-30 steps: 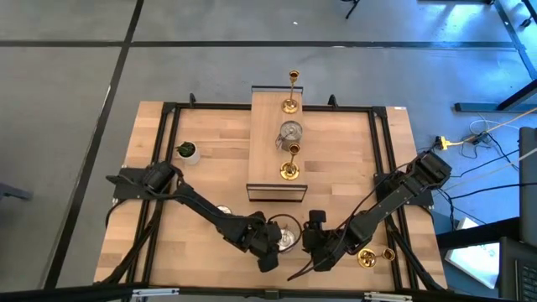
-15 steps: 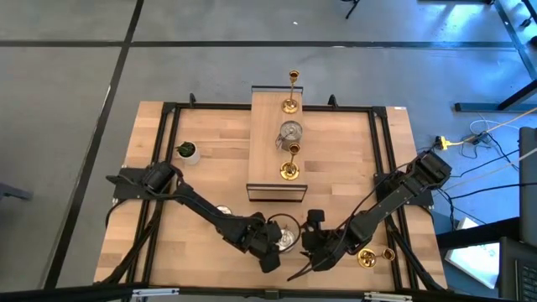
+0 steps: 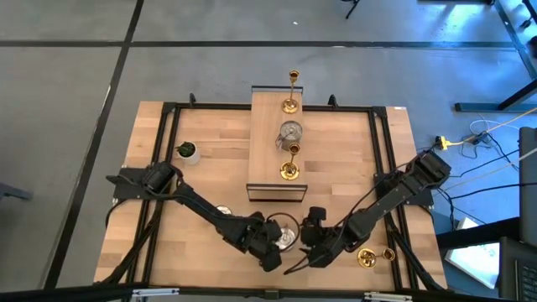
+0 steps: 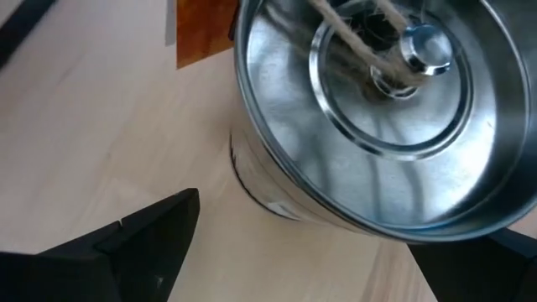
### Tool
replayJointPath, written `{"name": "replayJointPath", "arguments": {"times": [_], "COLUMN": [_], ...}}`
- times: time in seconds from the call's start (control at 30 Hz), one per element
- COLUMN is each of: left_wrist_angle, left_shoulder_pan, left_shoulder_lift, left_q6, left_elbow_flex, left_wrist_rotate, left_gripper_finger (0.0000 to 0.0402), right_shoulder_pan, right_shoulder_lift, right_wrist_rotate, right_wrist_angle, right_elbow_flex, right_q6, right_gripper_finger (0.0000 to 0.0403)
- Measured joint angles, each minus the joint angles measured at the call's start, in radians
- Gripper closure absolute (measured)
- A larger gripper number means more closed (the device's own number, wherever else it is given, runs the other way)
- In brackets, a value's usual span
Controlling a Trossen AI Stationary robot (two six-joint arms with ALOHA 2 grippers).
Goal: Pick & Place candle stick holders
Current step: Put the right silver scented candle on the shelf
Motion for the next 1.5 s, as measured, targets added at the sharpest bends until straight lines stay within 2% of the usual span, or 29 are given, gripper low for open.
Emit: {"name": "replayJointPath", "arguments": {"times": [0.1,0.27,0.43,0.53,0.67,0.87,0.93,1.0,1.13,1.5], "left_wrist_angle": [0.001,0.030,0.122,0.161,0.165,0.215,0.234,0.254,0.241,0.258], "left_shoulder_pan": [0.000,0.000,0.000,0.004,0.027,0.049,0.046,0.036,0.008,-0.018], "left_shoulder_lift": [0.000,0.000,-0.001,-0.002,-0.002,0.033,0.047,0.053,0.056,0.056], "left_q6": [0.015,0.174,0.325,0.403,0.406,0.349,0.340,0.330,0.295,0.249], "left_elbow_flex": [0.000,0.000,0.001,0.001,0.001,0.001,0.001,0.003,0.002,0.001], "left_wrist_rotate": [-0.021,-0.127,-0.254,-0.291,-0.250,-0.075,-0.045,-0.055,-0.150,-0.126], "left_gripper_finger": [0.0002,0.0002,0.0002,0.0002,0.0002,0.0002,0.0002,0.0002,0.0002,0.0002], "right_shoulder_pan": [-0.010,-0.021,-0.021,-0.021,-0.022,-0.022,-0.022,-0.022,-0.022,-0.022], "right_shoulder_lift": [0.000,0.000,0.000,0.000,0.000,0.000,0.000,0.000,0.000,0.000], "right_wrist_rotate": [-0.026,-0.037,-0.036,-0.036,-0.036,-0.036,-0.036,-0.036,-0.036,-0.036], "right_wrist_angle": [-0.004,0.001,0.016,0.035,0.066,0.098,0.095,0.091,0.083,0.086], "right_elbow_flex": [0.000,0.000,0.000,0.000,0.000,0.000,0.000,0.000,0.000,0.000], "right_q6": [-0.015,-0.044,-0.083,-0.107,-0.133,-0.133,-0.133,-0.133,-0.121,-0.114], "right_gripper_finger": [0.0055,0.0094,0.0108,0.0109,0.0109,0.0109,0.0110,0.0110,0.0110,0.0110]}}
